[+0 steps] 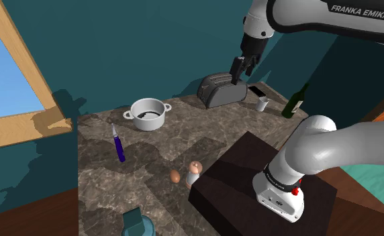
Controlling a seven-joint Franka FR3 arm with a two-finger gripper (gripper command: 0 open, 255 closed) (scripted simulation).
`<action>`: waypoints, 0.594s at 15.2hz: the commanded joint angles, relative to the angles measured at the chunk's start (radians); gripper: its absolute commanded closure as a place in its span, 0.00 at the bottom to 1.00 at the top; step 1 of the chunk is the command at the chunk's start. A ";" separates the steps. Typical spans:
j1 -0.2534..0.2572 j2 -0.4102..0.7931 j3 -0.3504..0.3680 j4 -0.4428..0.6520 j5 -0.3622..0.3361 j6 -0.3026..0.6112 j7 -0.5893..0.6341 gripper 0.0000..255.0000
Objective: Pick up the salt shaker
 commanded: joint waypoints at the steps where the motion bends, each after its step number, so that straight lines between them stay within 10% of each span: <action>1: 0.000 0.000 0.000 0.000 0.000 0.000 0.000 0.00; 9: 0.051 0.005 0.052 -0.245 0.062 0.255 0.045 0.00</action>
